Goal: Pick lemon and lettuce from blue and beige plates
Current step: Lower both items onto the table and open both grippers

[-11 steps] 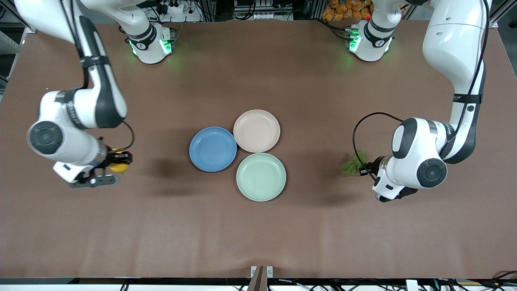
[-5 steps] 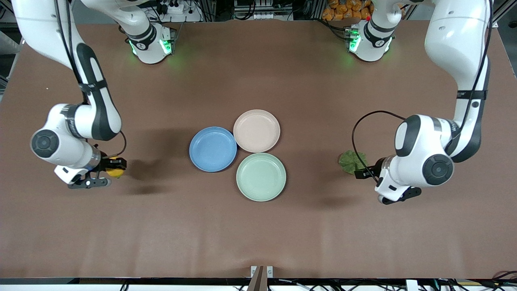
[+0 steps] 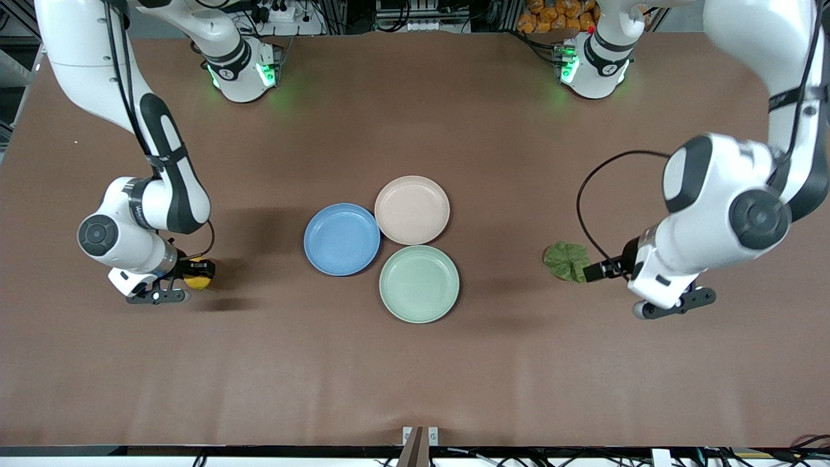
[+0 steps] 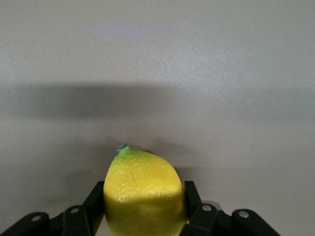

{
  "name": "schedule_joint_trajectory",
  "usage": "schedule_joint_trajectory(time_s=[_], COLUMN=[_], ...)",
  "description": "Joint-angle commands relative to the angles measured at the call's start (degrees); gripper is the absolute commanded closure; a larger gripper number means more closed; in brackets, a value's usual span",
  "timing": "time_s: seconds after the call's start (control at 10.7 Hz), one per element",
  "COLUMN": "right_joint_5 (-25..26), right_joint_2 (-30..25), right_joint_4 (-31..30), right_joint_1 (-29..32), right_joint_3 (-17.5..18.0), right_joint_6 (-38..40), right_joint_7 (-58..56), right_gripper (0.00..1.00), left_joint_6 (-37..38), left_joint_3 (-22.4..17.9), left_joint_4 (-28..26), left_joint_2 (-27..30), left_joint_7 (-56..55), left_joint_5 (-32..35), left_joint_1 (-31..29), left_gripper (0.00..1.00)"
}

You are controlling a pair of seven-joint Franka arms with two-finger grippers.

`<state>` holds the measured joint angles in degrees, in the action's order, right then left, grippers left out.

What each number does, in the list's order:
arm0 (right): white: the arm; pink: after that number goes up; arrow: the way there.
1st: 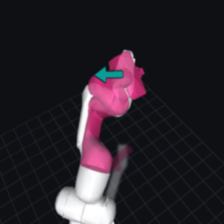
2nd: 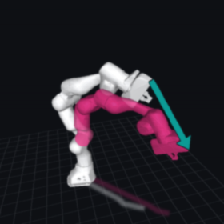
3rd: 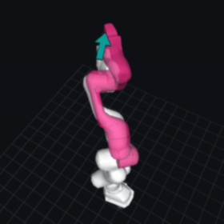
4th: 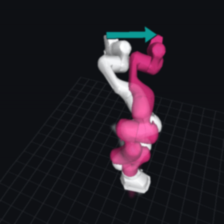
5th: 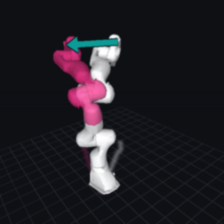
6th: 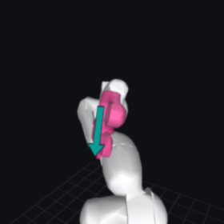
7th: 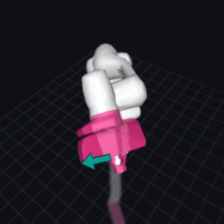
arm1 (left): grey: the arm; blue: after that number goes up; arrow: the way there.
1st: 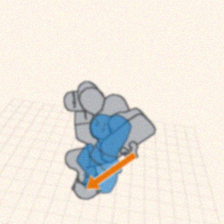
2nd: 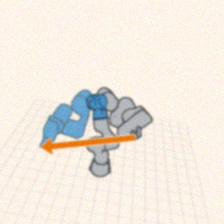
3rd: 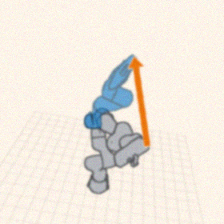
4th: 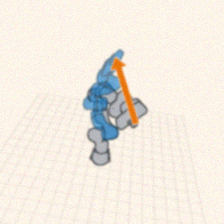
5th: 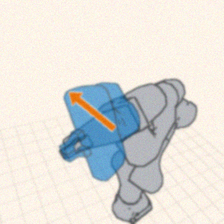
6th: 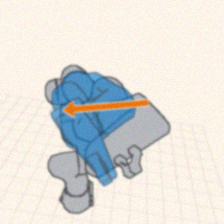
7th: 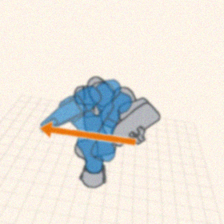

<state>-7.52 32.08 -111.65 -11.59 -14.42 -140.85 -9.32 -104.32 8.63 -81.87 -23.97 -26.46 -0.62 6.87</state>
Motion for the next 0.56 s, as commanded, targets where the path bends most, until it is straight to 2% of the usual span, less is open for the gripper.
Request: schedule_joint_trajectory(time_s=[0.0,0.28,0.37,0.47], right_joint_5=[-1.4,-1.4,-1.7,-2.8], right_joint_2=[0.0,1.2,1.3,1.2], right_joint_4=[-0.4,-0.4,-0.4,-0.4], right_joint_1=[0.3,0.3,0.3,0.3], right_joint_3=[0.1,0.1,0.1,0.1], right_joint_6=[-0.8,-2.5,-2.6,-2.6], right_joint_7=[-1.1,-1.1,-1.1,-1.0], right_gripper=[1.00,1.00,0.88,0.34], left_joint_6=[1.7,5.0,6.1,6.8], left_joint_3=[1.5,2.2,2.0,1.6], left_joint_4=[-1.1,-1.1,-1.1,-1.1], left_joint_2=[4.8,9.4,10.6,11.3], left_joint_7=[0.4,0.4,0.4,0.4], left_joint_5=[1.3,1.4,1.5,1.4], left_joint_1=[0.6,0.2,-0.2,-0.3], left_gripper=[0.00,0.00,0.00,0.00])
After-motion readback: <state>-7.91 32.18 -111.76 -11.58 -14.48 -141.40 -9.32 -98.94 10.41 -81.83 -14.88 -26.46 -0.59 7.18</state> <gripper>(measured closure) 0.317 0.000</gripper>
